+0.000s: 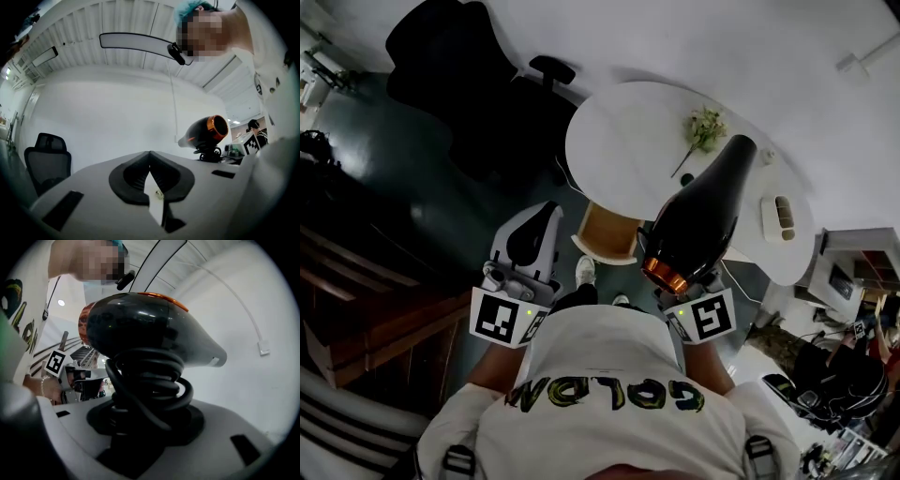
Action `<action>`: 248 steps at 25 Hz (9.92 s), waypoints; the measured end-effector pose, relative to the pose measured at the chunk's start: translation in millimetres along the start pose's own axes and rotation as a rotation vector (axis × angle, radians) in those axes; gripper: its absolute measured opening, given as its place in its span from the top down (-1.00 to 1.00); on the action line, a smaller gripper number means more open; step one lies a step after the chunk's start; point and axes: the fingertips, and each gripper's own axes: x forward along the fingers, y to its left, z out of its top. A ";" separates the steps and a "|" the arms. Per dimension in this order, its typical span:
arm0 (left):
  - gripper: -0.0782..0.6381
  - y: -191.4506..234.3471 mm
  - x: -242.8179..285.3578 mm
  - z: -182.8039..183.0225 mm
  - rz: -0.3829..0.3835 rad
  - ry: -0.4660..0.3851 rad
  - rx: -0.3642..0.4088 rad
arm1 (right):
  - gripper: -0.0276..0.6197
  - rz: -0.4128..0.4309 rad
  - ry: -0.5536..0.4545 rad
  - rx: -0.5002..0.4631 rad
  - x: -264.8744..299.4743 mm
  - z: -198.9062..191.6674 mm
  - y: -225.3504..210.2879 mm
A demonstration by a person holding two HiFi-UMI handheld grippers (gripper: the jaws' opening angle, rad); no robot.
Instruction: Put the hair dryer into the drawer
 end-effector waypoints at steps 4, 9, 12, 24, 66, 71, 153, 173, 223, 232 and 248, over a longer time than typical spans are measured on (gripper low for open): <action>0.75 12.8 17.8 -3.0 -0.034 0.010 -0.007 | 0.18 -0.018 0.002 0.000 17.6 -0.2 -4.7; 0.75 14.7 34.3 -6.6 -0.062 0.017 -0.008 | 0.18 -0.033 0.008 0.021 25.9 -4.1 -17.1; 0.75 10.7 43.4 -12.1 -0.068 0.023 -0.007 | 0.18 -0.029 -0.002 0.015 25.2 -6.4 -27.0; 0.75 1.5 72.9 -56.4 -0.101 0.087 -0.035 | 0.18 0.075 0.110 0.034 27.6 -56.4 -44.9; 0.75 -15.7 -3.2 -373.4 -0.186 0.577 -0.293 | 0.18 0.881 0.705 0.615 -51.1 -347.5 103.3; 0.75 -22.8 -7.1 -398.1 -0.192 0.630 -0.321 | 0.18 0.888 0.779 0.643 -50.9 -379.6 100.8; 0.75 16.1 -0.4 -577.9 -0.407 1.071 -0.165 | 0.12 0.371 1.593 -0.637 26.3 -659.7 -33.4; 0.75 1.0 12.6 -512.6 -0.317 0.995 -0.186 | 0.05 0.364 1.460 -0.406 6.0 -577.4 -19.2; 0.75 -120.0 77.7 -27.8 -0.161 0.130 -0.061 | 0.81 -0.089 0.161 0.103 -57.4 -3.0 -102.6; 0.75 -118.8 78.0 -22.6 -0.171 0.119 -0.061 | 0.84 -0.090 0.148 0.081 -54.9 5.2 -97.1; 0.75 -111.4 80.5 -22.6 -0.160 0.108 -0.058 | 0.84 -0.086 0.130 0.074 -45.8 9.7 -93.9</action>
